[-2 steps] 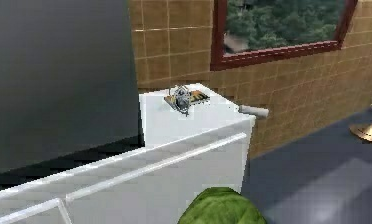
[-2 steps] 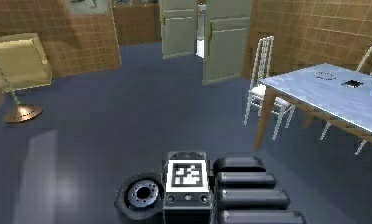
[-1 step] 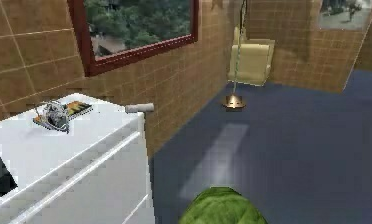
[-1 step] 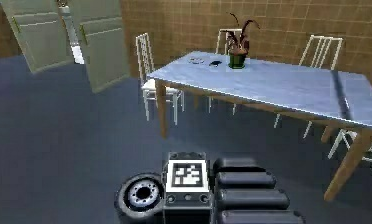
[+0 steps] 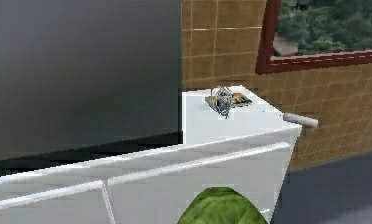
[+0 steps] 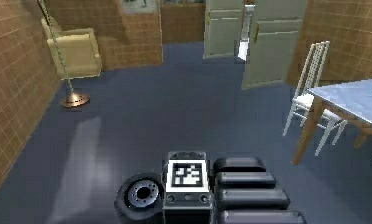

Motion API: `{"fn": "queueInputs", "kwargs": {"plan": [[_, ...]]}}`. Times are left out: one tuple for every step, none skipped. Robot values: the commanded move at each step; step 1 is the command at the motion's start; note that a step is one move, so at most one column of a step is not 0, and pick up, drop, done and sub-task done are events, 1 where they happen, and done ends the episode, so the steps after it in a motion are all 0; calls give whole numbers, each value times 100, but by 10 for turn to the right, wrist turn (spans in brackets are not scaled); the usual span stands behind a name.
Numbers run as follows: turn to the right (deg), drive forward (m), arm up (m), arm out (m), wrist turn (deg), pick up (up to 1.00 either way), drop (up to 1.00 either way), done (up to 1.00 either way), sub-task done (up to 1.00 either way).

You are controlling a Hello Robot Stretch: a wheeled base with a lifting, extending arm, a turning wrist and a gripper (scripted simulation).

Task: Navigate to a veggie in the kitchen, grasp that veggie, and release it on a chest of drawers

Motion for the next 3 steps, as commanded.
{"fn": "queueInputs", "kwargs": {"plan": [[-450, 0, 0, 0, 0, 0, 0, 0, 0], [-330, 0, 0, 0, 0, 0, 0, 0, 0], [450, 0, 0, 0, 0, 0, 0, 0, 0]]}}
